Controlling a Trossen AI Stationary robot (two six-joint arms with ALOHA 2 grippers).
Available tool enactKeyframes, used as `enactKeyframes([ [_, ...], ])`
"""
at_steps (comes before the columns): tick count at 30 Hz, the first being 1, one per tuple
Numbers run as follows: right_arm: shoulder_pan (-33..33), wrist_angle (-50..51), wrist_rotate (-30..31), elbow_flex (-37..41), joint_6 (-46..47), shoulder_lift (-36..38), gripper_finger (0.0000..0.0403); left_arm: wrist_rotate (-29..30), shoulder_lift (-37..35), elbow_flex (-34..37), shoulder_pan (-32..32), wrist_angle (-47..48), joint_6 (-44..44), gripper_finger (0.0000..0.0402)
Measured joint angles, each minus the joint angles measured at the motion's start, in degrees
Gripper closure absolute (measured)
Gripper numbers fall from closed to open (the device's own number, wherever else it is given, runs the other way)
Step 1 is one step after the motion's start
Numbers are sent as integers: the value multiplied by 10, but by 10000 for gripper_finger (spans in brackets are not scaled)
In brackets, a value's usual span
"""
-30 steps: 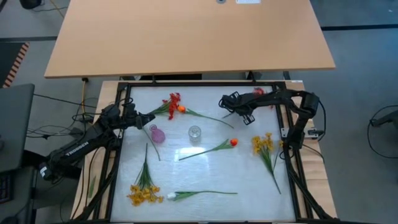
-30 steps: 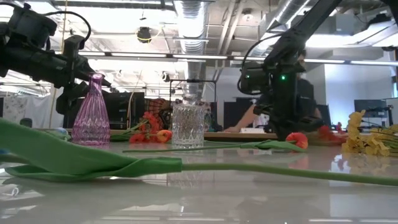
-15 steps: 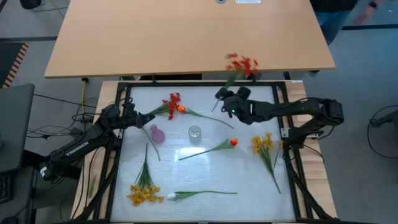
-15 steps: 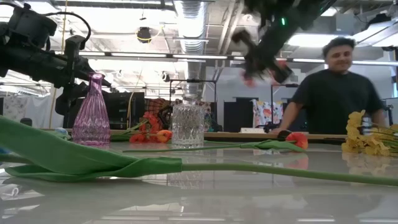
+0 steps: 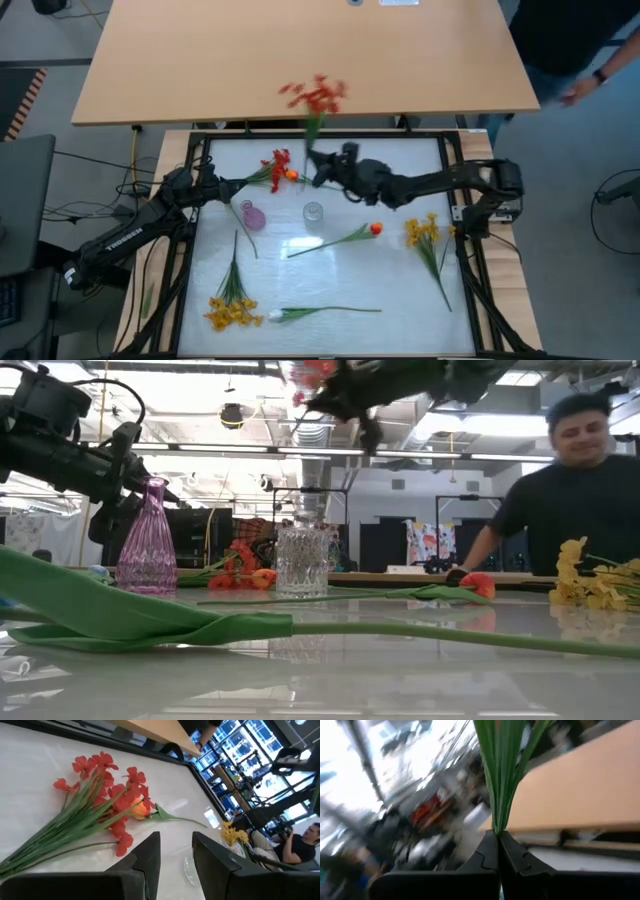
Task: Sort flowers into vase by color
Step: Put the right red flowers into the violet vase
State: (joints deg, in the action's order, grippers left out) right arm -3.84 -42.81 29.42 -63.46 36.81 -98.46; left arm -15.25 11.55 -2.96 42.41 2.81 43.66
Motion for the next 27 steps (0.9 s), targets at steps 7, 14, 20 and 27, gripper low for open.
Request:
enactKeyframes([
  [7, 9, -148, -145, -126, -155, -143, 383, -14, 1, 0, 0, 6, -13, 301],
  [14, 4, -245, -281, -262, -193, -286, 383, -16, 1, 0, 1, 6, -29, 301],
  [20, -1, -252, -283, -361, -219, -370, 383, -48, 0, 0, 1, 6, -29, 301],
  [27, -7, -214, -303, -393, -246, -397, 383, -71, 0, 0, 1, 6, -28, 301],
])
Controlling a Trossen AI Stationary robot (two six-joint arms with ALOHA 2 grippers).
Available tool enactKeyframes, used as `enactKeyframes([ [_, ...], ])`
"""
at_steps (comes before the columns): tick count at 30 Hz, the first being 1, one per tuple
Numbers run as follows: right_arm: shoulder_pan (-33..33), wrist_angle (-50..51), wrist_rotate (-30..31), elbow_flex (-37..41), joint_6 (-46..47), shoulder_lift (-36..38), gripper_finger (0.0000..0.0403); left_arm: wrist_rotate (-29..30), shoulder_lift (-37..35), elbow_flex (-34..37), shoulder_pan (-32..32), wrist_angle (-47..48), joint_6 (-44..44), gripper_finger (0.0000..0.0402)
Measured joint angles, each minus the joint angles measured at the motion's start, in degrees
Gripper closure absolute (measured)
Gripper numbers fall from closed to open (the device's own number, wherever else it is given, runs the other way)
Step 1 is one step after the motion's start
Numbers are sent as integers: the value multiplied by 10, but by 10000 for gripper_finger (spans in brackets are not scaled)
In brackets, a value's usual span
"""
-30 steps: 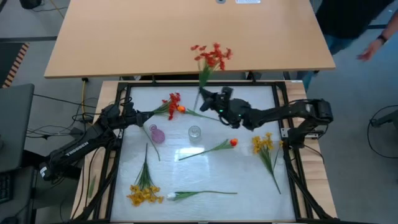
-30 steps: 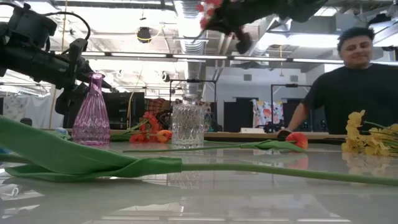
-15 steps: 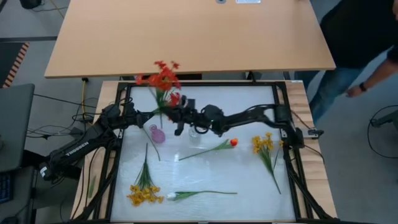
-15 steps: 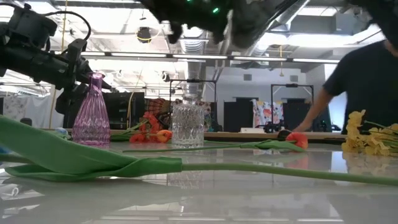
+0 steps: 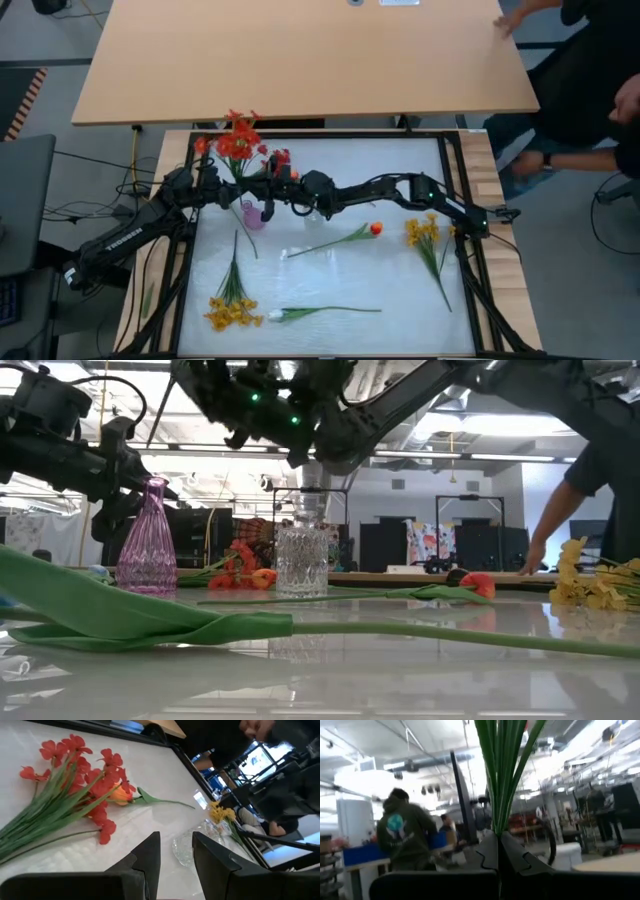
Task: Sort flowers into vase by color
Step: Put the right red flowers into the violet vase
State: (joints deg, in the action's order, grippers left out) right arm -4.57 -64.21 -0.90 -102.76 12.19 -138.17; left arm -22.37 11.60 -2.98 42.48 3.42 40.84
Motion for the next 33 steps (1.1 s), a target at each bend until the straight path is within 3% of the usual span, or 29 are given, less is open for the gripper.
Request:
enactKeyframes([
  [4, -1, 49, -9, 0, -51, 0, 383, -5, 0, 0, 0, 0, 2, 301],
  [18, -7, 119, -22, 1, -77, 0, 380, -7, 0, 0, 0, 1, 3, 301],
  [29, -8, 146, -26, 1, -25, 2, 301, -5, 0, 0, 0, 1, 3, 301],
  [33, -13, 180, -109, 1, 21, 12, 272, -4, 0, 0, 0, 1, 3, 301],
])
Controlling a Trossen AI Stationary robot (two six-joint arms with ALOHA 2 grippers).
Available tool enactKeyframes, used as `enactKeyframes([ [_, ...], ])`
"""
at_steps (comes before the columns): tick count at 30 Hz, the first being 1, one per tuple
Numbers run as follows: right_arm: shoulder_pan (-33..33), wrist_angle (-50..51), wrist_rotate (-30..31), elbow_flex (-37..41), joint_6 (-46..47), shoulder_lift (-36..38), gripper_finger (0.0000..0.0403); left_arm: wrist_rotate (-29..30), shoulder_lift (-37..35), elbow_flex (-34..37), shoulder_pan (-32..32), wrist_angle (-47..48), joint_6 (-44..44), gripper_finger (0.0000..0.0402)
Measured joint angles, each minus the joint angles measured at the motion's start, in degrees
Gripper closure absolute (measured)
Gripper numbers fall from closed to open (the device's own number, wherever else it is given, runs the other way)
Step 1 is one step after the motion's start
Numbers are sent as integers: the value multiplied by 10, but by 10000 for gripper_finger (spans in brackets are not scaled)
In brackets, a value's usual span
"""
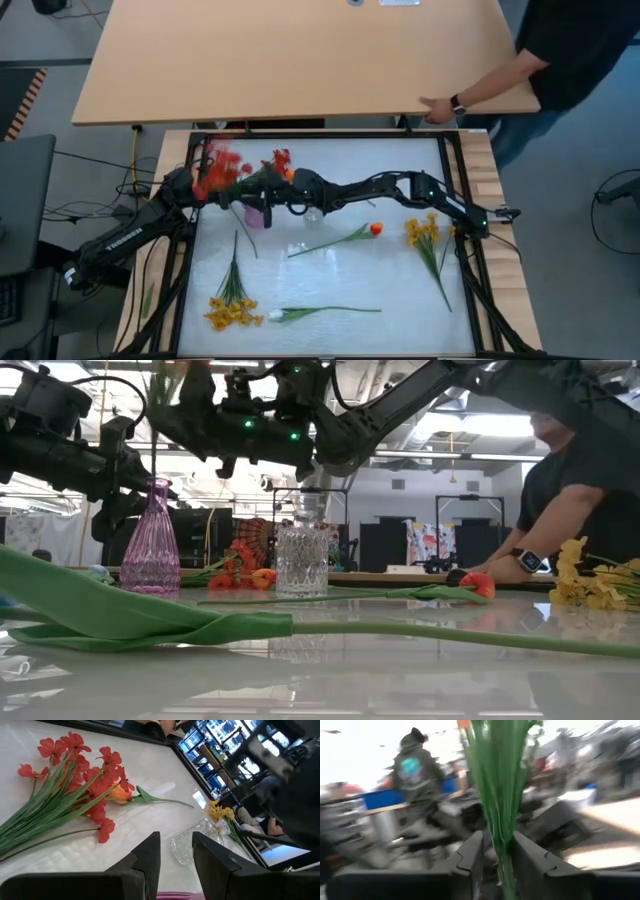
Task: Sort flowers into vase by color
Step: Put the right red flowers into the violet vase, then put the red flowers into the violet vase
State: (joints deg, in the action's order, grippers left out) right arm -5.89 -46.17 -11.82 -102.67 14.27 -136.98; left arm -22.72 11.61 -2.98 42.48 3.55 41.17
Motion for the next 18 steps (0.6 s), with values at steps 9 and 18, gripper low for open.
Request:
enactKeyframes([
  [9, -19, 310, -93, 0, -133, 93, 179, -4, 0, 0, 0, 0, -3, 301],
  [18, -56, 578, -92, 0, -213, 185, 153, 6, 0, 0, 0, 0, -23, 301],
])
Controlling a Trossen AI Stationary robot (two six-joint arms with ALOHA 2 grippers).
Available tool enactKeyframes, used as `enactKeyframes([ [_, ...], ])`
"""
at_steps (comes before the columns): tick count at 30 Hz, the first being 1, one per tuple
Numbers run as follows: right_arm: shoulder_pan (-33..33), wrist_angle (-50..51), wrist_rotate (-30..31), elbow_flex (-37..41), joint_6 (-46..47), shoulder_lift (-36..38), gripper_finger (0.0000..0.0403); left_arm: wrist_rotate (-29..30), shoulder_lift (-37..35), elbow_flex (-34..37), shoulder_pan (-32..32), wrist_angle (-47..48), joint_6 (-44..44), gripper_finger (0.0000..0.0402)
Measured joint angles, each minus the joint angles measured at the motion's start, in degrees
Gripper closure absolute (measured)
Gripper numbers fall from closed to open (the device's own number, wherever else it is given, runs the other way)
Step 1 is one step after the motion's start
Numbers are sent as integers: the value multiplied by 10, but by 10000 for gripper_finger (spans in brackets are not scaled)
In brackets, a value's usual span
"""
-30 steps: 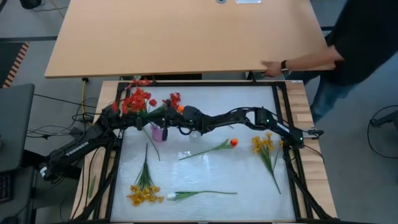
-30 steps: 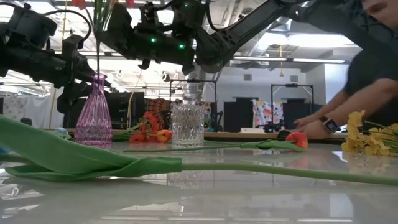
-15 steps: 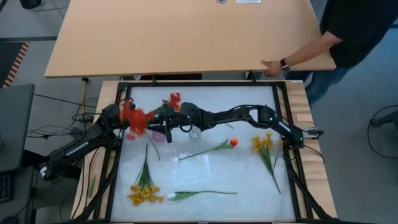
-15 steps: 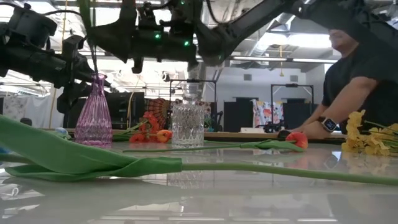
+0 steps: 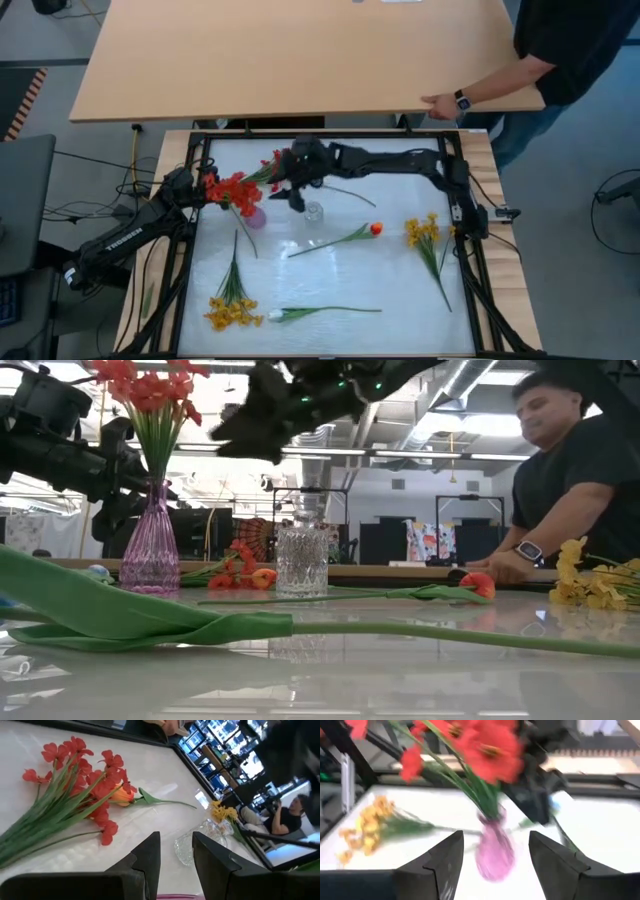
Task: Sort flowers into vase by color
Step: Put the red flowers into the violet vase
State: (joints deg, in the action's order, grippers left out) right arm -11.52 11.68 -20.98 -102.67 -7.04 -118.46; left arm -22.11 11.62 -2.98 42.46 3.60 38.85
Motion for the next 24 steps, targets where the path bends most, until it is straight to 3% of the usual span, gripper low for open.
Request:
enactKeyframes([
  [8, -25, 239, 1, 0, -49, 104, 153, 51, 0, -1, 0, 8, -60, 301],
  [14, -46, 402, -1, 0, -46, 166, 154, 135, 47, -68, 0, 132, -160, 301],
  [18, -69, 433, -1, 0, -2, 177, 154, 209, 104, -130, 0, 173, -205, 301],
  [24, -81, 414, -1, 0, 11, 160, 154, 229, 225, -183, 2, 190, -246, 301],
])
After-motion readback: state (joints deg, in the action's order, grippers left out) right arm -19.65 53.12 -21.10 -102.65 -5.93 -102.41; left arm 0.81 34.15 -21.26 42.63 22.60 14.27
